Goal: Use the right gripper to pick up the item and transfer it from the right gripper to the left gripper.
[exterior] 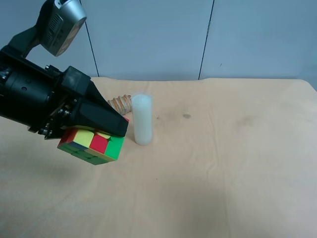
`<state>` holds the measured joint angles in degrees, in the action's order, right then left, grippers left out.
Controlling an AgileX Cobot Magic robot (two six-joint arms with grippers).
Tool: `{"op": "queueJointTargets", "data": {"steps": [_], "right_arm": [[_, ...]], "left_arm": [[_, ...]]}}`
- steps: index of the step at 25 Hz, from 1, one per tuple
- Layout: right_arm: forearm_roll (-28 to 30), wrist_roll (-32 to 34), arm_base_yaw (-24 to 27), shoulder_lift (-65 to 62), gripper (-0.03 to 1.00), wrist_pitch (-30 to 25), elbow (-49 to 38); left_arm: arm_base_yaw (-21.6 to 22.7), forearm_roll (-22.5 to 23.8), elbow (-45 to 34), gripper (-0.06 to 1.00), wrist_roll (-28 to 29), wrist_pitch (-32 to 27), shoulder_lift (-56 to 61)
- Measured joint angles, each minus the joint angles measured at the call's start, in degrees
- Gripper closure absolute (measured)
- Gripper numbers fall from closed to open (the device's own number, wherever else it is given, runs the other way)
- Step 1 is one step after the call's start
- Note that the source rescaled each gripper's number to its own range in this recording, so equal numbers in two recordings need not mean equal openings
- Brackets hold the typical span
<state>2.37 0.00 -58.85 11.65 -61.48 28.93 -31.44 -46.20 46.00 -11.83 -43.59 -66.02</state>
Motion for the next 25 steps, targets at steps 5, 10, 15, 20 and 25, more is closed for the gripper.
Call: {"op": "queueJointTargets", "data": {"steps": [5, 10, 15, 20, 25], "right_arm": [[0.0, 0.0, 0.0, -0.19, -0.03, 0.06, 0.01], [0.0, 0.0, 0.0, -0.19, -0.03, 0.06, 0.01], [0.0, 0.0, 3.13, -1.14, -0.03, 0.06, 0.01], [0.0, 0.0, 15.9, -8.82, -0.03, 0.21, 0.01], [0.02, 0.0, 30.06, -11.81, -0.03, 0.21, 0.01]], "left_arm": [[0.0, 0.0, 0.0, 0.94, 0.0, 0.0, 0.0], [0.0, 0.0, 0.0, 0.94, 0.0, 0.31, 0.0], [0.0, 0.0, 0.0, 0.94, 0.0, 1.88, 0.0], [0.0, 0.0, 0.0, 0.94, 0.0, 2.99, 0.0], [0.0, 0.0, 0.0, 0.94, 0.0, 3.32, 0.0]]}}
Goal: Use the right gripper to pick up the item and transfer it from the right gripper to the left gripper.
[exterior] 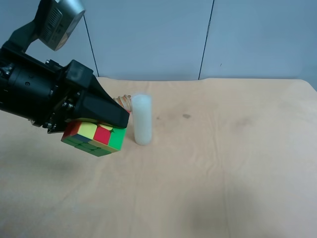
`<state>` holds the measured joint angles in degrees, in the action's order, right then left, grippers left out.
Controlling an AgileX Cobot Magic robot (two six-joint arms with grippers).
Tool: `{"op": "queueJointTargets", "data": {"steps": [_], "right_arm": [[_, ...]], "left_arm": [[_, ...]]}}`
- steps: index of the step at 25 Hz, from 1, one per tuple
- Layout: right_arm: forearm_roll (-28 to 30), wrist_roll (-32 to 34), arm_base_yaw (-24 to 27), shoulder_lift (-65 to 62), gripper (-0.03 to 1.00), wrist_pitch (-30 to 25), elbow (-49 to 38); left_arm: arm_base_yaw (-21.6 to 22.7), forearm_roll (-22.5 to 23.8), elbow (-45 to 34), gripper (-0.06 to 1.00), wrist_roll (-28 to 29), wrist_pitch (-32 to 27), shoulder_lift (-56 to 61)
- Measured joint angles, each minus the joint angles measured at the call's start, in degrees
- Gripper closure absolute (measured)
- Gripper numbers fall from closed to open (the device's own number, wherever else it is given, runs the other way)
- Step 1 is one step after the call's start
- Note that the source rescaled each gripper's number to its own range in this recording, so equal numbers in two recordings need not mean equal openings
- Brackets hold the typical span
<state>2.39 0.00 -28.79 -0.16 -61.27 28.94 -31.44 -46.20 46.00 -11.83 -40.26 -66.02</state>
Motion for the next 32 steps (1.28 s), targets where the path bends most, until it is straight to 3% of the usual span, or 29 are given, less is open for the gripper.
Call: {"op": "queueJointTargets", "data": {"steps": [4, 9, 16, 22, 27, 32], "right_arm": [[0.0, 0.0, 7.5, 0.0, -0.03, 0.0, 0.0], [0.0, 0.0, 9.01, 0.0, -0.03, 0.0, 0.0], [0.0, 0.0, 9.01, 0.0, -0.03, 0.0, 0.0], [0.0, 0.0, 9.01, 0.0, -0.03, 0.0, 0.0], [0.0, 0.0, 9.01, 0.0, -0.03, 0.0, 0.0], [0.0, 0.0, 9.01, 0.0, -0.03, 0.0, 0.0]], "left_arm": [[0.0, 0.0, 0.0, 0.94, 0.0, 0.54, 0.0], [2.17, 3.46, 4.09, 0.94, 0.34, -1.4, 0.0], [15.2, 15.29, 14.69, 0.94, 1.98, -14.74, -2.61], [25.57, 29.23, 22.88, 0.94, 2.19, -22.19, -11.32], [29.13, 38.43, 26.09, 0.94, 2.19, -21.99, -19.62], [29.76, 44.26, 26.56, 0.94, 2.62, -15.48, -28.54]]}}
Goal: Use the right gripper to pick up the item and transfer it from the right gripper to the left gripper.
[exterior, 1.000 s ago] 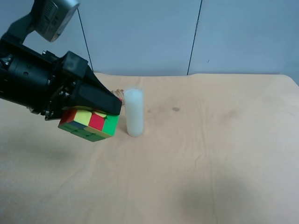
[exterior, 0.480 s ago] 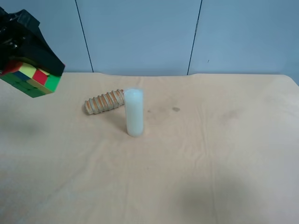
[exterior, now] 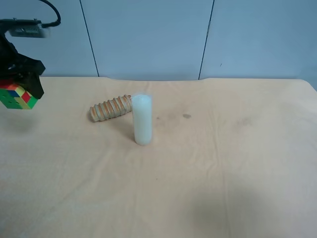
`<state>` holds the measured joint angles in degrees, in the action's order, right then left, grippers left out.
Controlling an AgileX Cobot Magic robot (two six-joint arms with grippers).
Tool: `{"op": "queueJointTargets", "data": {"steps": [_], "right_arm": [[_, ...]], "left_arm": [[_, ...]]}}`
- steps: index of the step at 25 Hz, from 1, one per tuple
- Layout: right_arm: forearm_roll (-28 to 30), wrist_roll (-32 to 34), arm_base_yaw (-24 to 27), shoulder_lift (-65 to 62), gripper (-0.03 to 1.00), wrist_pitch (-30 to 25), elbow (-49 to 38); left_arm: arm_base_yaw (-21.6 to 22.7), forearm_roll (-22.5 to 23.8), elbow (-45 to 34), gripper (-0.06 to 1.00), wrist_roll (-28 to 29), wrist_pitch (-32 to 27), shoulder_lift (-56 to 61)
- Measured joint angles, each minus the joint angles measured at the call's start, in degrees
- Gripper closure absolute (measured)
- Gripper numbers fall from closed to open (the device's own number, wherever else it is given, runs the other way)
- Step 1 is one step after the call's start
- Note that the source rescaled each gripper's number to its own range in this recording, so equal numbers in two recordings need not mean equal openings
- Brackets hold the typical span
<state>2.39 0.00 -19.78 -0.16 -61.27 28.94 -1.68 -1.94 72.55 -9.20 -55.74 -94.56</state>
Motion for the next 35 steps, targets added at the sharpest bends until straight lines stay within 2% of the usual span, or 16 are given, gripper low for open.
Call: {"op": "queueJointTargets", "data": {"steps": [3, 9, 15, 20, 23, 24, 26, 27, 29, 30, 35], "right_arm": [[0.0, 0.0, 0.0, 0.0, -0.03, 0.0, 0.0], [0.0, 0.0, 0.0, 0.0, -0.03, 0.0, 0.0], [0.0, 0.0, 0.0, 0.0, -0.03, 0.0, 0.0], [0.0, 0.0, 0.0, 0.0, -0.03, 0.0, 0.0], [0.0, 0.0, 0.0, 0.0, -0.03, 0.0, 0.0], [0.0, 0.0, 0.0, 0.0, -0.03, 0.0, 0.0], [0.0, 0.0, 0.0, 0.0, -0.03, 0.0, 0.0], [0.0, 0.0, 0.0, 0.0, -0.03, 0.0, 0.0], [0.0, 0.0, 0.0, 0.0, -0.03, 0.0, 0.0], [0.0, 0.0, 0.0, 0.0, -0.03, 0.0, 0.0], [0.0, 0.0, 0.0, 0.0, -0.03, 0.0, 0.0]], "left_arm": [[0.0, 1.37, 0.75, 0.94, 0.32, 4.9, -5.32], [0.0, 1.94, 4.43, 0.94, 0.37, 10.42, -15.33], [0.0, 3.27, 5.25, 0.94, 0.38, 18.04, -20.67], [0.0, 4.51, 5.25, 0.94, 0.38, 19.19, -21.69], [0.0, 6.21, 5.36, 0.92, 0.38, 17.74, -22.26], [0.0, 6.97, 5.36, 0.78, 0.5, 17.06, -22.45], [0.0, 8.29, 5.36, 0.29, 1.37, 15.87, -22.75], [0.0, 8.61, 5.44, 0.14, 1.55, 15.28, -22.75], [0.0, 8.92, 6.13, 0.01, 1.95, 13.73, -22.57], [0.0, 9.05, 6.79, -0.01, 1.94, 12.59, -22.26], [0.0, 8.3, 12.18, -0.04, 3.06, 3.27, -16.49]]}}
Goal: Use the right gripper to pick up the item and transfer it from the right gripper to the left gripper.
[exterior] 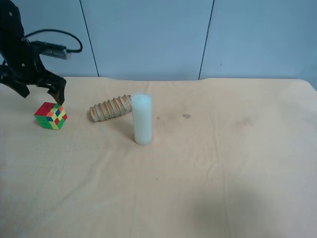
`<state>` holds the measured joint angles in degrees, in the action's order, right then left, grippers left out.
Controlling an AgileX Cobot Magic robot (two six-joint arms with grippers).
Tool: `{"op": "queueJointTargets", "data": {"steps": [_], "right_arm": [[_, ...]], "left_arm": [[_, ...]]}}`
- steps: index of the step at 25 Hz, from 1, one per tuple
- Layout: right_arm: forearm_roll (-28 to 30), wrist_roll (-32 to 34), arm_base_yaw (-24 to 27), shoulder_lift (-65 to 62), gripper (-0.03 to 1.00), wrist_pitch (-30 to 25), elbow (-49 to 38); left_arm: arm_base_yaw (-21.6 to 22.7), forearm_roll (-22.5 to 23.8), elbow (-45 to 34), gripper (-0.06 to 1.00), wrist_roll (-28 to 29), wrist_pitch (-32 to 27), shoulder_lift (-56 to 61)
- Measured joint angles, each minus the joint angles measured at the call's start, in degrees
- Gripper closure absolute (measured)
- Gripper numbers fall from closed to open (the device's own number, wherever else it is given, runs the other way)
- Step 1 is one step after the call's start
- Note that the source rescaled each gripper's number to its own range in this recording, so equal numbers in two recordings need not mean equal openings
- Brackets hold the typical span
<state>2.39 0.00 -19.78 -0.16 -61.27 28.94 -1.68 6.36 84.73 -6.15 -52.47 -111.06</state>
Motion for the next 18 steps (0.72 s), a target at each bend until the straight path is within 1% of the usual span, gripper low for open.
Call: {"op": "queueJointTargets", "data": {"steps": [4, 10, 13, 15, 18], "right_arm": [[0.0, 0.0, 0.0, 0.0, -0.03, 0.0, 0.0], [0.0, 0.0, 0.0, 0.0, -0.03, 0.0, 0.0], [0.0, 0.0, 0.0, 0.0, -0.03, 0.0, 0.0], [0.0, 0.0, 0.0, 0.0, -0.03, 0.0, 0.0], [0.0, 0.0, 0.0, 0.0, -0.03, 0.0, 0.0]], "left_arm": [[0.0, -1.51, 3.26, -0.04, 0.34, -8.6, 7.87], [0.0, -1.89, 3.31, -0.04, 0.34, -15.57, 20.43], [0.0, -1.89, 2.61, -0.04, 0.34, -16.42, 26.39], [0.0, -1.89, 0.7, -0.04, 0.17, -16.55, 30.67], [0.0, -1.89, -5.08, -0.04, 0.13, -16.69, 37.8]]}}
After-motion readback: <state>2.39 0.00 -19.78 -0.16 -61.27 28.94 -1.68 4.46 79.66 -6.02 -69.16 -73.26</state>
